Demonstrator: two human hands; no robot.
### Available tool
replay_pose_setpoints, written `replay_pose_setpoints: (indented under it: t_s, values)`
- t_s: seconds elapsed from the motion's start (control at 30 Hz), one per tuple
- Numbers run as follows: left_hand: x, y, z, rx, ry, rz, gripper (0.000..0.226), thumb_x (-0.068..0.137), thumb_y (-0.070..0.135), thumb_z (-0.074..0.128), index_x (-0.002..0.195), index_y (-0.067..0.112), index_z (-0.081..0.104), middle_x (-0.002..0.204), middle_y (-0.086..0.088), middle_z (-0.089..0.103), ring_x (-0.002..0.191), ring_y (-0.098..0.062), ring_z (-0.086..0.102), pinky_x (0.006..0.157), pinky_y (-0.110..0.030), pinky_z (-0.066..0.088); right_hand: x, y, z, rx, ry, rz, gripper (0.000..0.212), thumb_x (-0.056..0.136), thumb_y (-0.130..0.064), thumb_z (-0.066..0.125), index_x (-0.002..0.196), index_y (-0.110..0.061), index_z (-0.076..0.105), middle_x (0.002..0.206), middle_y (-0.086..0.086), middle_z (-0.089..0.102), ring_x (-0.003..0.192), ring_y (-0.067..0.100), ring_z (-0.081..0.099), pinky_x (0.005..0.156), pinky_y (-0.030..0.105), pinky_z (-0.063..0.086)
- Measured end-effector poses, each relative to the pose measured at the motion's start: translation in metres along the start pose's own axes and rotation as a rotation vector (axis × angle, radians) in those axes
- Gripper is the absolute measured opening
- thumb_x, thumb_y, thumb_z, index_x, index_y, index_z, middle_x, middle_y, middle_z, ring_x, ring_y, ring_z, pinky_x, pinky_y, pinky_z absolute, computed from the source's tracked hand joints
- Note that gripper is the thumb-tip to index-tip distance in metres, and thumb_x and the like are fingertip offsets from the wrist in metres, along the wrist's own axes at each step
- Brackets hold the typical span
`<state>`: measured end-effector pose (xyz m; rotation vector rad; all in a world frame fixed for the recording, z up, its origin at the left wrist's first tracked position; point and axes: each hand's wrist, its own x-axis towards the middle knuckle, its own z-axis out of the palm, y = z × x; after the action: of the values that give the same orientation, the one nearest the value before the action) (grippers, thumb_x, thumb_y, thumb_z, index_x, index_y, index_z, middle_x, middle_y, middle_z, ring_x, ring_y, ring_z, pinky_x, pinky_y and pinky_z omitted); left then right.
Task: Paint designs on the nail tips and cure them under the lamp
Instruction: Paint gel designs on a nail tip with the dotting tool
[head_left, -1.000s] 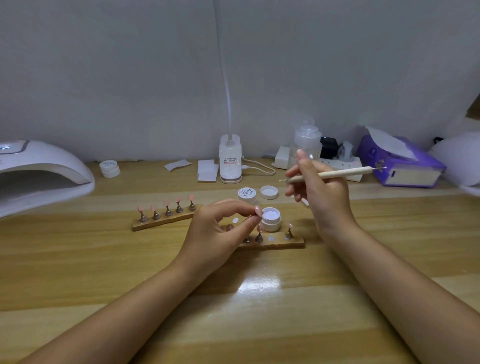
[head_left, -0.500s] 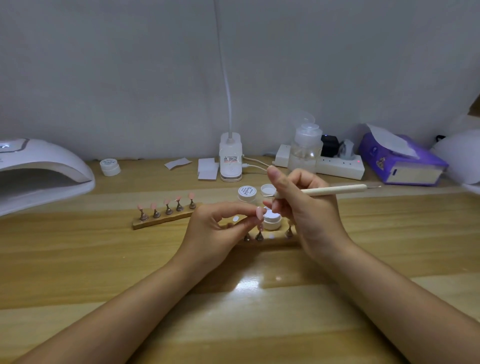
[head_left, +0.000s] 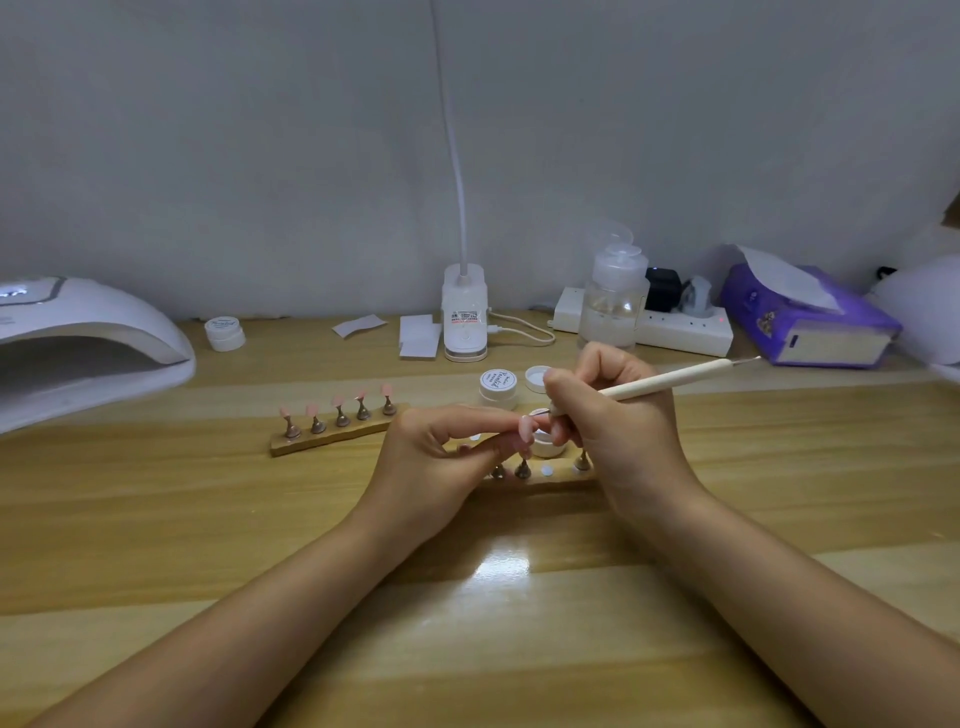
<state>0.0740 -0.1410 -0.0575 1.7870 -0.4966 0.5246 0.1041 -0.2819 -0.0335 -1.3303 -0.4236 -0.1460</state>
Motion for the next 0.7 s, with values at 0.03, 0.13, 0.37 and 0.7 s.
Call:
replay_pose_setpoints:
  t_s: [0.03,0.13,0.37,0.7]
  values:
    - [-0.0001,-0.0002,0.0001,0.008,0.002,0.003,0.025,0.073,-0.009,0.067,0.086,0.011,0.073,0.079,0.000,0.073,0.075,-0.013,0.069,0.071,-0.024,0.055,-0.0001,0.0000,0.0000,0.002,-0.001,0.001,0.038,0.079,0.007,0.056,0.050,-0.013,0.040,0.036,-0.003,0.047,0.033,0.006,0.048,0.039,0.012,0.036]
    - [-0.0001,-0.0013,0.0001,0.002,0.010,0.000,0.027,0.073,-0.009,0.067,0.086,0.012,0.073,0.079,0.001,0.073,0.076,-0.011,0.069,0.070,-0.023,0.055,-0.0004,0.0004,-0.0002,0.001,-0.012,0.001,0.040,0.079,0.006,0.057,0.049,-0.015,0.042,0.037,-0.002,0.049,0.034,0.006,0.049,0.038,0.011,0.036]
    - [0.0001,-0.0019,-0.0001,-0.005,0.009,0.002,0.027,0.073,-0.007,0.067,0.086,0.016,0.074,0.082,0.002,0.073,0.076,-0.011,0.069,0.068,-0.023,0.055,-0.0005,-0.0003,0.0008,0.010,-0.021,0.006,0.040,0.079,0.006,0.058,0.049,-0.015,0.042,0.038,-0.002,0.050,0.034,0.007,0.051,0.039,0.012,0.037]
    - [0.0001,-0.0028,-0.0004,0.007,-0.001,0.013,0.028,0.074,-0.006,0.067,0.090,0.017,0.071,0.082,0.007,0.073,0.077,-0.009,0.069,0.072,-0.024,0.055,-0.0012,-0.0014,0.0013,0.006,-0.021,0.006,0.036,0.080,0.005,0.058,0.052,-0.012,0.042,0.038,-0.001,0.051,0.036,0.008,0.052,0.041,0.015,0.041]
